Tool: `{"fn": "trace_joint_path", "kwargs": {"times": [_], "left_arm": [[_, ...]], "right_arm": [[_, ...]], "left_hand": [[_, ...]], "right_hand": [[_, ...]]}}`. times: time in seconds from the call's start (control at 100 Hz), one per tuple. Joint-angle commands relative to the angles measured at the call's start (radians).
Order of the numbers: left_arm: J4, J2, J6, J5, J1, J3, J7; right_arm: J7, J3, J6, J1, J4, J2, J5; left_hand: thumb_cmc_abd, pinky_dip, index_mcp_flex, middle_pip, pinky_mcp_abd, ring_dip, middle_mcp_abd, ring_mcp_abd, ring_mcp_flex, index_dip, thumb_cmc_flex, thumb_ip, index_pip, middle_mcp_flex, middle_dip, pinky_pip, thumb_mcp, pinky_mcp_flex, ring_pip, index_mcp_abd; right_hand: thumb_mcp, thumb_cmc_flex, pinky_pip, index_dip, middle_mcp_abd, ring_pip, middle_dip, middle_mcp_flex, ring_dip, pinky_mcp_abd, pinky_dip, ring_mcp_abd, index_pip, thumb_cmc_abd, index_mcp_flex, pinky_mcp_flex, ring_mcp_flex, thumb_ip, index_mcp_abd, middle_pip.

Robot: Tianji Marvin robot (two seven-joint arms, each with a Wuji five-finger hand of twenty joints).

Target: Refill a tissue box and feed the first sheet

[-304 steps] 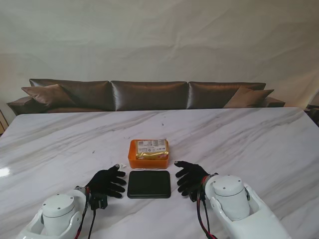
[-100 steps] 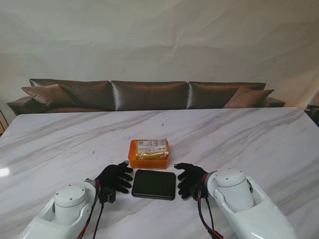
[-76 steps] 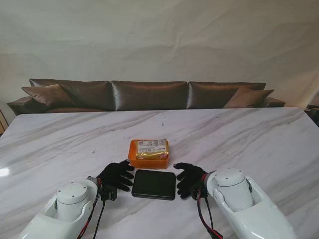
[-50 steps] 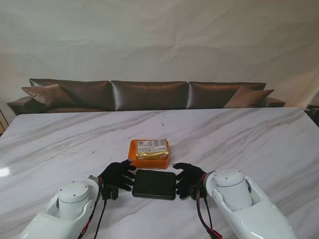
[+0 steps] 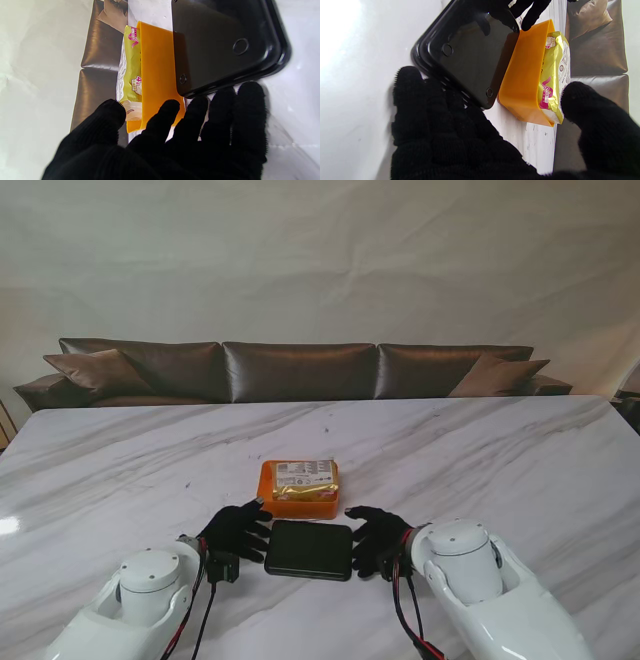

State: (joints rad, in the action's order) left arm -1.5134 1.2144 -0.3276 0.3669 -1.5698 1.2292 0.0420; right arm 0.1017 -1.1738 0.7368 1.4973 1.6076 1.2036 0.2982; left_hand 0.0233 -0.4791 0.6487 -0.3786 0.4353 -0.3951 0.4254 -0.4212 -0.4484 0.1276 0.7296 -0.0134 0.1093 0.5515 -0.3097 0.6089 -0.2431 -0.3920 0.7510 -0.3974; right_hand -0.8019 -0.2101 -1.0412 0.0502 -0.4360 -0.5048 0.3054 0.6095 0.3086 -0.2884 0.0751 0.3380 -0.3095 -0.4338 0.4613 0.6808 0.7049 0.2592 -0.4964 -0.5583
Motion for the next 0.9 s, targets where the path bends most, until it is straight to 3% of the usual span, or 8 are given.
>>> {"fn": "trace_joint_path", "kwargs": {"times": [0.0, 0.89], "left_arm": [[0.011, 0.008, -0.002, -0.002, -0.025, -0.012, 0.011], [-0.046, 0.001, 0.013, -0.015, -0.026, -0.023, 0.015]], "right_arm": [[0.016, 0.01, -0.001, 0.013, 0.006, 0.011, 0.008], [-0.007, 0.012, -0.021, 0.019, 0.036, 0.017, 0.028]], "left_hand": [[0.011, -0.006, 0.009, -0.007, 0.016, 0.001, -0.02, -0.07, 0.058, -0.005, -0.008, -0.036, 0.012, 0.024, 0.0, 0.403, -0.003, 0.002, -0.182, 0.011], [0.011, -0.006, 0.01, -0.007, 0.023, 0.0, -0.016, -0.076, 0.06, -0.006, -0.01, -0.037, 0.01, 0.024, 0.0, 0.404, -0.005, 0.0, -0.18, 0.005]], "right_hand": [[0.027, -0.001, -0.008, 0.01, -0.003, 0.037, -0.024, 0.017, -0.012, -0.004, -0.012, 0.036, -0.029, 0.011, 0.024, 0.016, -0.008, 0.033, -0.002, 0.057], [0.029, -0.004, -0.005, 0.015, 0.002, 0.04, -0.026, 0.018, -0.013, 0.0, -0.021, 0.033, -0.046, 0.014, 0.02, 0.009, -0.011, 0.033, 0.007, 0.061]]}}
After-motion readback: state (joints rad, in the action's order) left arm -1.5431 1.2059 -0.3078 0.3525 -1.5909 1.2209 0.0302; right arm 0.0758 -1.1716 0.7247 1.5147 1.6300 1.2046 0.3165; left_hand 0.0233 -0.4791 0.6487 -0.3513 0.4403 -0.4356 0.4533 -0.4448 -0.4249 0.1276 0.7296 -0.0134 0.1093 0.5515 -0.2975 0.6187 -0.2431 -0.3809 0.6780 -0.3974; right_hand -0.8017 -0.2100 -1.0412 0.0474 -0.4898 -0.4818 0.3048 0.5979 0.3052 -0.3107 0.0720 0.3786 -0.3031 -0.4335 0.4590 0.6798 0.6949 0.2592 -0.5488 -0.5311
